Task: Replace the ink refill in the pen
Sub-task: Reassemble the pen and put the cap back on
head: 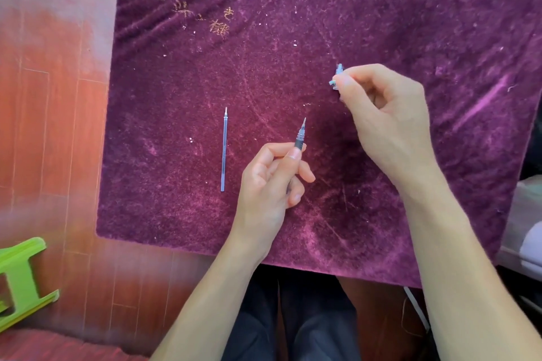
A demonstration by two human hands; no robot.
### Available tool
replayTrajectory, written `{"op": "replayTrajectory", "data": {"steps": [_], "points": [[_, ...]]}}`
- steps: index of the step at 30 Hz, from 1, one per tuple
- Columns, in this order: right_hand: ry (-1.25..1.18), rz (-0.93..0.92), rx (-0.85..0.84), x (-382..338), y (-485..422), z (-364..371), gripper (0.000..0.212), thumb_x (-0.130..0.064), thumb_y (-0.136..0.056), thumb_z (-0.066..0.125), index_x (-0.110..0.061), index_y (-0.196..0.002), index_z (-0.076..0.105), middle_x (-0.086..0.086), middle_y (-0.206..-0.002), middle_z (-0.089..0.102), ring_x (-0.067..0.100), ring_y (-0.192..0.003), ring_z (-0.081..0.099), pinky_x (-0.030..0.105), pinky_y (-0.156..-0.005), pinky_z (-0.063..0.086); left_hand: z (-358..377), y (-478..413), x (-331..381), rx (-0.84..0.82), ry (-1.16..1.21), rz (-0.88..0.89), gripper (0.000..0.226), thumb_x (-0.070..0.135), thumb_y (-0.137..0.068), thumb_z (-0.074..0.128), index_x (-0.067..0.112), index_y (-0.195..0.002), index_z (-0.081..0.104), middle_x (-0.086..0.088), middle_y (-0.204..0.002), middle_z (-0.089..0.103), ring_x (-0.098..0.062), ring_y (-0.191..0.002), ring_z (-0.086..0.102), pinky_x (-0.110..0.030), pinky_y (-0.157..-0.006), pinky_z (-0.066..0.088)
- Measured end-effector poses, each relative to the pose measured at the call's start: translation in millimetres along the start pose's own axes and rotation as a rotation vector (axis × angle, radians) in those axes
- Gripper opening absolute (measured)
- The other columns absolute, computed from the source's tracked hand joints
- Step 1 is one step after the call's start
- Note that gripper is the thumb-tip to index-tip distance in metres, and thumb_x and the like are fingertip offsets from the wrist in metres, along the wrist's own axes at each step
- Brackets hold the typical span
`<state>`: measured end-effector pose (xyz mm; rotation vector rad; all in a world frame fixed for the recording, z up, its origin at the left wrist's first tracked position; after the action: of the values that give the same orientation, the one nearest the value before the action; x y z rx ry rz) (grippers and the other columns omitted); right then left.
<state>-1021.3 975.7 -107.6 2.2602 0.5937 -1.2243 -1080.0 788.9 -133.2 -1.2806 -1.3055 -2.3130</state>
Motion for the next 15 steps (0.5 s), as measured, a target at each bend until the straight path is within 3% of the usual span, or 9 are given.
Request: {"op": "replayTrajectory", "data": {"steps": [3, 6, 15], "points": [[-0.229, 0.112, -0.130, 13, 22, -2, 0.016, -0.027, -0.103, 0.065, -0.028, -0.094, 0.077, -0.010, -0.083, 0.076, 0.001, -0.065, 0.061, 0.014, -0.065, 0.047, 3, 4, -1, -0.031, -0.042, 0.004, 0.016, 0.024, -0.102, 0.055, 0.011, -0.106, 0.064, -0.006, -0.076, 0.069, -0.009, -0.046, 0.043, -0.022, -0.050, 0.038], [-0.299, 0.181, -0.213, 28, 39, -1, 0.016, -0.031, -0.102, 0.065, -0.031, -0.092, 0.078, -0.002, -0.089, 0.078, 0.004, -0.070, 0.064, 0.016, -0.071, 0.046, 4, 8, -3, -0.053, -0.091, 0.014, 0.022, 0.024, -0.103, 0.055, 0.005, -0.110, 0.063, -0.005, -0.076, 0.069, -0.009, -0.046, 0.043, -0.018, -0.049, 0.039], [-0.344, 0.219, -0.220, 42, 62, -2, 0.016, -0.030, -0.102, 0.066, -0.028, -0.093, 0.079, -0.006, -0.088, 0.079, 0.000, -0.070, 0.063, 0.010, -0.066, 0.048, 8, 18, -13, -0.106, -0.187, 0.015, 0.016, 0.018, -0.106, 0.054, 0.005, -0.107, 0.064, -0.005, -0.075, 0.069, -0.007, -0.044, 0.043, -0.015, -0.046, 0.037]]}}
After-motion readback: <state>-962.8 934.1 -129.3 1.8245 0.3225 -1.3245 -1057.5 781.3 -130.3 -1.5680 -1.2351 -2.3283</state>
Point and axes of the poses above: each hand's wrist, its own y-axis away from the middle knuckle, its own z-axis out of the palm, x = y × z, the point moved 5 cm from there along -y, towards the middle knuckle
